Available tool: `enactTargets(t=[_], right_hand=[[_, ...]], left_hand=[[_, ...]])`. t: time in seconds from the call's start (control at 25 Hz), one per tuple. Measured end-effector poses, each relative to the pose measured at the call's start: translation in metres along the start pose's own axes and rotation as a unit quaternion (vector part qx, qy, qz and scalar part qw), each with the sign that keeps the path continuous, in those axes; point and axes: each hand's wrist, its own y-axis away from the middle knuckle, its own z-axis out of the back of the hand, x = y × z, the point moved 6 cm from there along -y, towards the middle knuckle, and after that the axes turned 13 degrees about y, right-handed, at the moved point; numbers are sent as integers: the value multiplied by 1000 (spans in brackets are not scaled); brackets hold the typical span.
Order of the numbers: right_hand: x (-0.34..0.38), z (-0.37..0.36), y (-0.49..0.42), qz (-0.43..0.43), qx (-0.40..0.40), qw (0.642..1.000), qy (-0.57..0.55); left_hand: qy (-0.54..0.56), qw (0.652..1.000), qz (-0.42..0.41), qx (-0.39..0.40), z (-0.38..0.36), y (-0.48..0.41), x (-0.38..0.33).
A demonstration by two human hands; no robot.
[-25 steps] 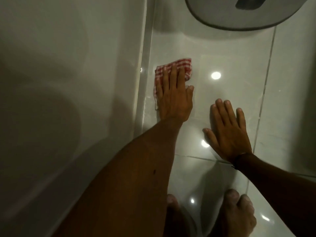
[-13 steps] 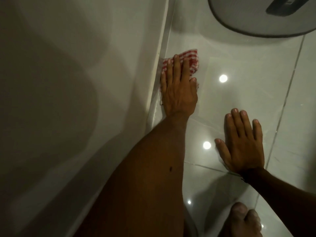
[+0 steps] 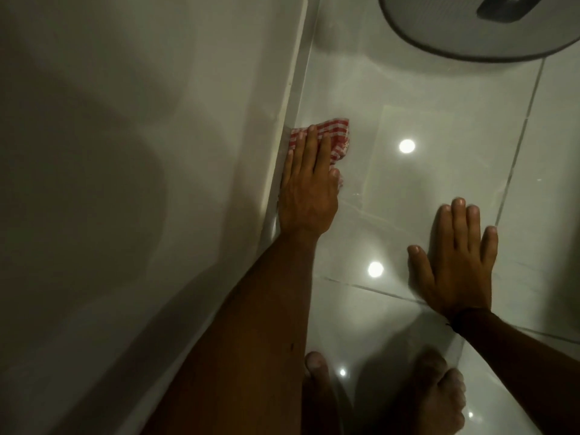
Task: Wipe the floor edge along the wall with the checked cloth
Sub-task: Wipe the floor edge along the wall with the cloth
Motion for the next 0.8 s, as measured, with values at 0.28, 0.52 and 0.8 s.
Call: enactTargets(t=[0.28,0.52,0.8], right_hand=[[0,-3,10,9,1,1000,-8],[2,-10,28,11,-7,1000,0],[4,-9,28,4,-5,1000,-16]], left_hand=[[-1,1000,7,14,-3,61,11],[9,1000,20,17,-4,105,18],[-1,999,37,-11,-13,165,31]])
